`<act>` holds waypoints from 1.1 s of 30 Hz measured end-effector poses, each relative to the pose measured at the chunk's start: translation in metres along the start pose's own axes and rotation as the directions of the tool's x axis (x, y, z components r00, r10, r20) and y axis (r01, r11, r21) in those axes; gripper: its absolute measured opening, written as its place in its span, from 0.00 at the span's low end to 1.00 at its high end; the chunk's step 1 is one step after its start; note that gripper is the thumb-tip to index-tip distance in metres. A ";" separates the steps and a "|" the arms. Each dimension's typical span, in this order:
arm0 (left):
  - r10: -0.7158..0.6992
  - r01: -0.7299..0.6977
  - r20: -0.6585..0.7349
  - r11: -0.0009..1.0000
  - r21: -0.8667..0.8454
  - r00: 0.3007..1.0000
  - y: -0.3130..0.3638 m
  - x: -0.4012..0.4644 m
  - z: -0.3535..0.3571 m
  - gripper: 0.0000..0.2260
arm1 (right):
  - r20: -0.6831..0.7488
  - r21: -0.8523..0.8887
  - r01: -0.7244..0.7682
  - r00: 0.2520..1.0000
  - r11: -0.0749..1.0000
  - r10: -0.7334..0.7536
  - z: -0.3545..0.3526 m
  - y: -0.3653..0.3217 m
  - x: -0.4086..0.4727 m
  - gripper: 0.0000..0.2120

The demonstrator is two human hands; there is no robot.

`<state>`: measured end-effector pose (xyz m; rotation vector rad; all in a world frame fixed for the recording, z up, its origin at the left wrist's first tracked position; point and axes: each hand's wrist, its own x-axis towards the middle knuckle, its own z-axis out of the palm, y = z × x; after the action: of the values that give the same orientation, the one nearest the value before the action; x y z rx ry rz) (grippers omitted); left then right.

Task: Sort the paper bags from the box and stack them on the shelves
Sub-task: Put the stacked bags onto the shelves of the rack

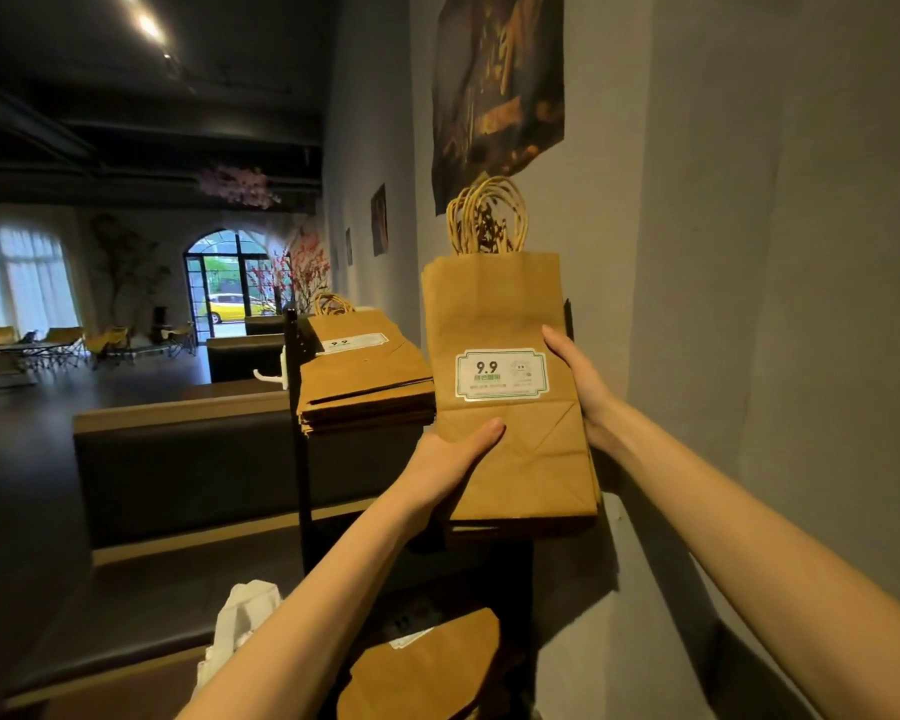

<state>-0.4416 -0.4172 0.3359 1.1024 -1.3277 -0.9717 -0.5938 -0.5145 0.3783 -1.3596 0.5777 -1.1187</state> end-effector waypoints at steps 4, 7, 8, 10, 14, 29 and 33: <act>-0.108 0.110 -0.059 0.993 0.035 0.992 -0.004 0.001 0.000 0.22 | 0.020 0.063 -0.076 0.997 0.995 0.075 0.000 0.008 0.009 0.16; -0.179 0.181 -0.041 0.983 0.030 0.983 -0.003 0.003 -0.003 0.18 | 0.037 0.062 -0.092 0.995 0.994 0.090 -0.001 0.009 0.014 0.16; -0.199 0.199 -0.029 0.980 0.014 0.980 -0.003 0.004 -0.003 0.14 | 0.047 0.052 -0.091 0.995 0.995 0.088 -0.003 0.010 0.017 0.16; -0.220 0.219 -0.026 0.975 -0.024 0.975 -0.005 0.004 -0.004 0.11 | 0.071 0.056 -0.085 0.994 0.995 0.081 -0.003 0.010 0.019 0.16; -0.234 0.230 -0.056 0.971 -0.062 0.971 -0.004 0.004 0.001 0.12 | 0.077 0.063 -0.100 0.992 0.993 0.096 -0.001 0.001 0.025 0.14; -0.360 0.308 -0.150 0.907 -0.286 0.921 0.034 0.006 0.015 0.17 | 0.021 0.039 -0.475 0.880 0.879 0.474 -0.015 -0.008 -0.045 0.28; -0.370 0.328 -0.099 0.898 -0.294 0.924 0.044 0.002 0.023 0.13 | 0.079 -0.071 -0.568 0.816 0.820 0.572 -0.030 -0.011 -0.090 0.35</act>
<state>-0.4676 -0.4105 0.3780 1.1966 -0.8523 -1.2660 -0.6602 -0.4479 0.3589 -1.1536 0.8736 -0.5447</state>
